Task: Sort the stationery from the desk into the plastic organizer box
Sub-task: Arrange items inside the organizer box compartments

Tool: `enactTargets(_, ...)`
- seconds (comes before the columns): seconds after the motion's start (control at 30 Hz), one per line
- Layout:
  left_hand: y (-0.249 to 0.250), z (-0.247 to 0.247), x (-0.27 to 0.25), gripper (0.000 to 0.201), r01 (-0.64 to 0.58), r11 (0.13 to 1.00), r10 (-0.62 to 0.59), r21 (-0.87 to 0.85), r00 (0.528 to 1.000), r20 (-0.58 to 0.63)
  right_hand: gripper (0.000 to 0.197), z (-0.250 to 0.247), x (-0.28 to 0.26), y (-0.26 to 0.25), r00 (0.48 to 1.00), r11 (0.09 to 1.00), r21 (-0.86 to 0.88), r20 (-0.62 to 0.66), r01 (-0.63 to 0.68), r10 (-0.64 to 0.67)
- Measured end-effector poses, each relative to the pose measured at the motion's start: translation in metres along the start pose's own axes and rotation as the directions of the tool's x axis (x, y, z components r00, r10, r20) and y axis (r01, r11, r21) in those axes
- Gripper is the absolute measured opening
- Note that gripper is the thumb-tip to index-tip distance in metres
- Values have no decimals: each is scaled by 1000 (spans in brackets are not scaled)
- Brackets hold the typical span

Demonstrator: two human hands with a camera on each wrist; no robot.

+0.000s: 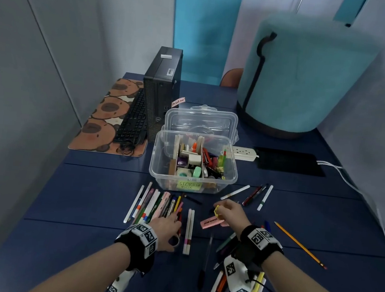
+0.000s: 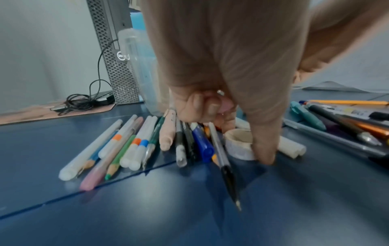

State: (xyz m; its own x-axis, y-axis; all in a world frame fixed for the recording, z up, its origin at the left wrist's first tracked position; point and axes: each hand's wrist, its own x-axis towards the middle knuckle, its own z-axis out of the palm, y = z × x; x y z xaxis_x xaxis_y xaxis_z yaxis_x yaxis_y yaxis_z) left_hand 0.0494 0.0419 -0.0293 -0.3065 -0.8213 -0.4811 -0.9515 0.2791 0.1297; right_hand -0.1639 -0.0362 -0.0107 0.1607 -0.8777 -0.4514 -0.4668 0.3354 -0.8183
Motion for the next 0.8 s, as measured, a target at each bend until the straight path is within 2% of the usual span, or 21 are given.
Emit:
enactTargets(0.1,-2,-22,-7,41,-68,995,59,-71,990,-125,19,5,0,-11,999,960,279,27,-38,32)
enactTargets(0.17,-7,-45,-10,30,-129,964,63,-232,961,-270,21,6,-1,-19,998,911,409,55,-54,35)
enactTargets(0.23,-14,-72,-10,23,-184,881,-12,-436,912,-410,22,4,-2,-29,995,880,471,94,-69,27)
enactTargets(0.3,-22,-97,-3,19,-212,786,-143,-581,851,-504,26,-2,-2,-38,993,854,516,116,-71,12)
enactTargets(0.33,-27,-109,3,20,-201,763,-211,-614,820,-531,28,-5,-1,-43,993,838,541,117,-69,6)
enactTargets(0.4,-39,-126,18,24,-135,802,-282,-581,773,-569,26,-11,1,-52,994,811,583,112,-57,-11)
enactTargets(0.47,-50,-133,35,25,-38,872,-268,-489,797,-541,22,-16,3,-60,994,807,590,100,-28,-38)
enactTargets(0.57,-59,-134,54,26,87,960,-201,-268,878,-434,21,-20,4,-68,994,843,538,85,9,-65)
enactTargets(0.67,-59,-136,62,31,110,986,-147,-123,924,-353,21,-19,4,-72,991,863,505,103,17,-81)
enactTargets(0.8,-57,-145,67,26,72,997,-70,-2,960,-271,21,-17,6,-76,989,877,481,116,21,-87)
